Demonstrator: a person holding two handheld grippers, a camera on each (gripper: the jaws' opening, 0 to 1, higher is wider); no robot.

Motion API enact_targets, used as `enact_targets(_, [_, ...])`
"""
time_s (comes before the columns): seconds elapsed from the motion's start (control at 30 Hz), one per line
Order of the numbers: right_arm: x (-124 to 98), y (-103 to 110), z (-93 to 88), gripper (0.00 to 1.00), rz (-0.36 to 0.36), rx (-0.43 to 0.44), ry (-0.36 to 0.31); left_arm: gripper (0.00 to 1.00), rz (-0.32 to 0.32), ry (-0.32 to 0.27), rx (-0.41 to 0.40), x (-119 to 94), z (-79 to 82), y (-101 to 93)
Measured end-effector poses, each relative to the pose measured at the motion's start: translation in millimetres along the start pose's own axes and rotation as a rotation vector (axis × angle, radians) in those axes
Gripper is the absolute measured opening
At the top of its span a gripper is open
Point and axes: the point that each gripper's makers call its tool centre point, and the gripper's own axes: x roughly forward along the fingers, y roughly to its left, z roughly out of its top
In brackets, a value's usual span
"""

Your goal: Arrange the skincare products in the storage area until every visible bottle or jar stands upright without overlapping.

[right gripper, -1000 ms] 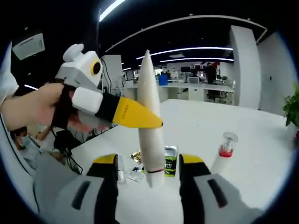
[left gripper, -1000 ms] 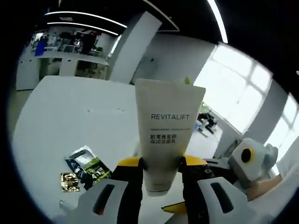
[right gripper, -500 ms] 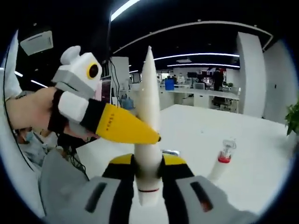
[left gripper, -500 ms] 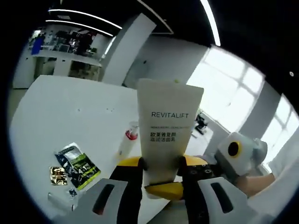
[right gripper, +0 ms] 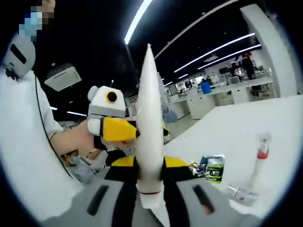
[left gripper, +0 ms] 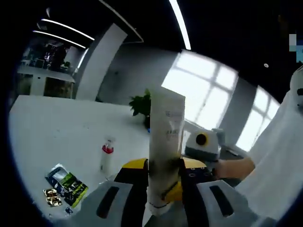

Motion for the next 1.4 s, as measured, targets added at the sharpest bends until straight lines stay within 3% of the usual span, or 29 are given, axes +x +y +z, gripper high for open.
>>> enact_targets(0.07, [3, 13, -3.7, 0.2, 0.083, -0.016, 0.027, 0.22, -0.038, 0.012, 0.037, -3, 3.2, -9.6])
enact_targets(0.23, [2, 41, 0.3, 0.2, 0.262, -0.018, 0.002, 0.17, -0.138, 0.064, 0.112, -15, 1.7, -36.1])
enact_targets(0.4, [3, 54, -3.3, 0.2, 0.355, 0.013, -0.001, 0.16, -0.17, 0.15, 0.218, -21, -6.8, -48.2])
enact_targets(0.7, [9, 55, -3.5, 0.2, 0.374, -0.029, 0.012, 0.17, -0.163, 0.281, 0.297, -25, -12.0, -46.6])
enact_targets(0.9, [9, 50, -11.2, 0.2, 0.359, -0.06, 0.05, 0.16, -0.141, 0.376, 0.271, -21, -22.3, -39.0])
enact_targets(1.2, [7, 39, -20.1, 0.2, 0.33, -0.064, 0.093, 0.14, -0.115, 0.398, 0.219, -15, -29.3, -27.3])
enact_targets(1.4, [14, 31, -34.3, 0.21, 0.281, -0.1, 0.135, 0.14, -0.085, 0.479, 0.261, -14, -42.1, -13.4])
